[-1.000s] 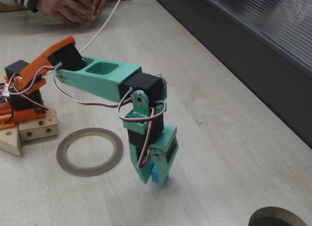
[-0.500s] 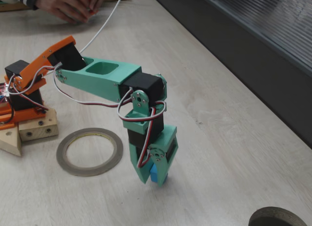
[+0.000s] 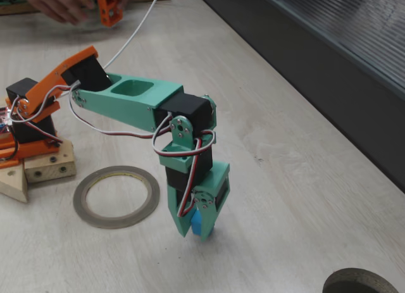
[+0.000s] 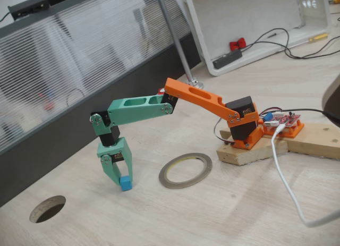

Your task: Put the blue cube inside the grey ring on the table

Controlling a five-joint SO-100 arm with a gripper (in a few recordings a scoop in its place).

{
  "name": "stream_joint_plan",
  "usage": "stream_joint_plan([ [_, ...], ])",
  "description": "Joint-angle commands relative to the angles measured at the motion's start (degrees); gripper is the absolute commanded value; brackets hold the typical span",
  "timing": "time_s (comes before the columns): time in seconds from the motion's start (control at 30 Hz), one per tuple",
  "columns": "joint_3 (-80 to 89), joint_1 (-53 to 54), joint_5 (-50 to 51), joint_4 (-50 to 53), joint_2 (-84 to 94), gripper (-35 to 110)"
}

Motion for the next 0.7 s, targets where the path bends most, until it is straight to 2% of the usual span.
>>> stream_joint_plan([
  [0.0, 0.0, 0.3, 0.7, 0.2, 1.5, 2],
  [0.67, 0.1, 0.0, 0.8, 0.2, 2.9, 2],
])
